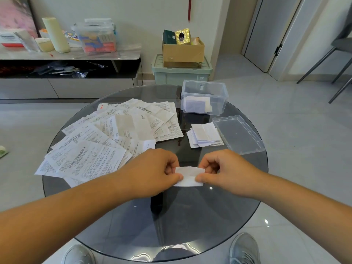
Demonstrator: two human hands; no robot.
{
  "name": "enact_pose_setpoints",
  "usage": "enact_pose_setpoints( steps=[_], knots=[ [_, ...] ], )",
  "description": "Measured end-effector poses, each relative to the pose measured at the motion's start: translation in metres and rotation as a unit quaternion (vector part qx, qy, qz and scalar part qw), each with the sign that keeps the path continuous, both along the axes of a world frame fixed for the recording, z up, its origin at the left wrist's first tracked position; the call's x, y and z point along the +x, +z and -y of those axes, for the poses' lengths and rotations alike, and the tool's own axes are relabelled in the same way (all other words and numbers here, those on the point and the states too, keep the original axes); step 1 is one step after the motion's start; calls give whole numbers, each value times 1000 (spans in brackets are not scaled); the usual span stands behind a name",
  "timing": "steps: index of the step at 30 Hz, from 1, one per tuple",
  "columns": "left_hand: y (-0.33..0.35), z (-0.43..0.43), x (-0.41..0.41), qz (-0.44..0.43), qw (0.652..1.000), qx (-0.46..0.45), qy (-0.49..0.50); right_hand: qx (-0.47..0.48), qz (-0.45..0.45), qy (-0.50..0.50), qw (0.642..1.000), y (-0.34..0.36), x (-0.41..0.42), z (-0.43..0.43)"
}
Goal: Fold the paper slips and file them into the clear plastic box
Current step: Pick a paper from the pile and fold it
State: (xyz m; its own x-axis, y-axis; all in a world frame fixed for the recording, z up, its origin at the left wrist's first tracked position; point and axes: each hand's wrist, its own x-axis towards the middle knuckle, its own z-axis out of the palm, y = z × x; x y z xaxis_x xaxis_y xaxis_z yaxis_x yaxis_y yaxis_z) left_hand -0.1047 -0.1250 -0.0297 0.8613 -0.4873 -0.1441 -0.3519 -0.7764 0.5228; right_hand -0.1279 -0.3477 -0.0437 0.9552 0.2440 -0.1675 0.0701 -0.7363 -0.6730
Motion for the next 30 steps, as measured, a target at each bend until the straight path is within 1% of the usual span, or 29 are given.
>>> enact_pose_setpoints(
  steps=[2,5,7,10,17,22,26,30],
  knots=[
    [0,2,-3,14,1000,14,-5,-22,11,-4,1000,0,1,-1],
    [-4,6,-5,75,995,63,-23,-30,28,-15,999,-4,1,-4],
    [-5,8,-5,98,992,75,-31,-47,32,-16,998,-5,1,-7],
    [-4,8,-1,64,995,68,-47,-62,41,-20,997,-5,-1,-10],
    [-7,10,16,-39,999,8,-37,-113,70,-14,991,-4,-7,-21],
    [-6,8,19,-67,997,-1,-38,-131,12,-42,990,3,1,-17],
    [-5,5,20,-84,996,6,-33,-124,-41,-56,990,9,6,-7],
    [-2,3,22,-92,995,22,-38,-111,-55,-42,991,10,10,-4]
  ],
)
